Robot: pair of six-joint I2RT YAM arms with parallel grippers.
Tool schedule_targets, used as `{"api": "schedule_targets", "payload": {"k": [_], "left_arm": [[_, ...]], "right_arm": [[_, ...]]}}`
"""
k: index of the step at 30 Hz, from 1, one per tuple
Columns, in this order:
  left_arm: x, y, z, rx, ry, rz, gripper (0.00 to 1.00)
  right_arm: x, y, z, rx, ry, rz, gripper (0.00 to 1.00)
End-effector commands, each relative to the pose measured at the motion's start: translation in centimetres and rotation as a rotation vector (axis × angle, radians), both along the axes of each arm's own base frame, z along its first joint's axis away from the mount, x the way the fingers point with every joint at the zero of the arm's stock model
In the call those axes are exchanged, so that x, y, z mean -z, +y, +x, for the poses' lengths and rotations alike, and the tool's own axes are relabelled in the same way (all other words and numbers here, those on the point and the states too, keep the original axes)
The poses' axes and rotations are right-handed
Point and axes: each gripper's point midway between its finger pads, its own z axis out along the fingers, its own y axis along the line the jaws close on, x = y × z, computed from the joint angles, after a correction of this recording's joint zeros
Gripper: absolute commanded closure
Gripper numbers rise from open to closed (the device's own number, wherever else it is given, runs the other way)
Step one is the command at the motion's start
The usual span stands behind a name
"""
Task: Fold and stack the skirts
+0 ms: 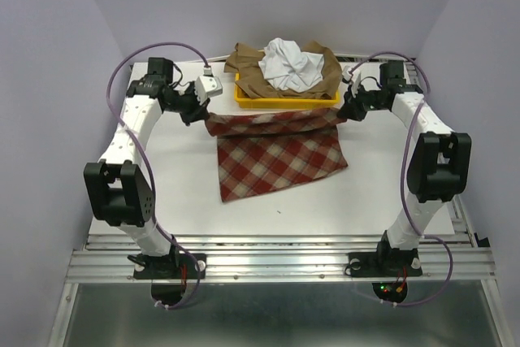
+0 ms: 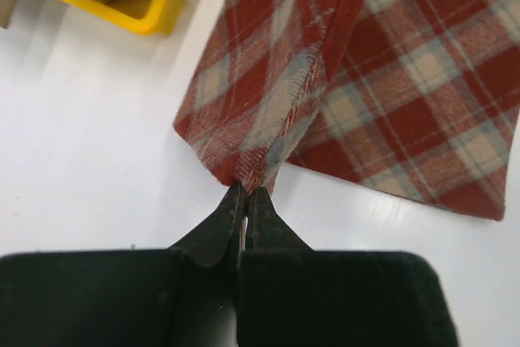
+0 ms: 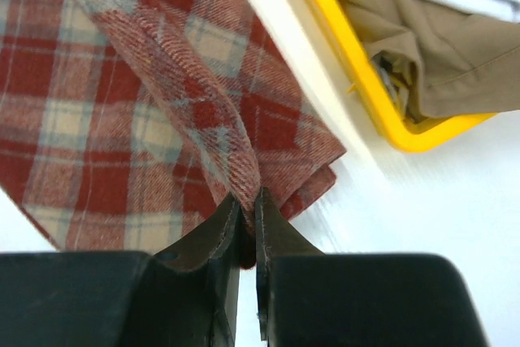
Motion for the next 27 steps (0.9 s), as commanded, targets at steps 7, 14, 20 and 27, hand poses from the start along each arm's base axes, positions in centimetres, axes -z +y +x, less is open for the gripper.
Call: {"api": "schedule_targets", "payload": {"k": [7, 14, 20, 27], "left_arm": [[4.6, -0.8, -7.5, 0.092, -0.033, 0.166, 1.0], [7.5, -1.1, -10.7, 0.119, 0.01, 0.196, 1.0], [8.1, -1.6, -11.6, 0.134, 0.03, 0.198, 1.0], [7.8, -2.7, -13.0, 0.166, 0.033, 0.197, 1.0]], "right_arm": [[0.5, -0.7, -3.3, -0.132, -0.167, -0.091, 0.99], [3.3, -1.2, -5.8, -0.191, -0.173, -0.155, 0.99], [5.2, -1.7, -7.4, -0.222, -0.194, -0.209, 0.99], [4.6, -1.9, -7.1, -0.219, -0.226, -0.226, 0.96]]}}
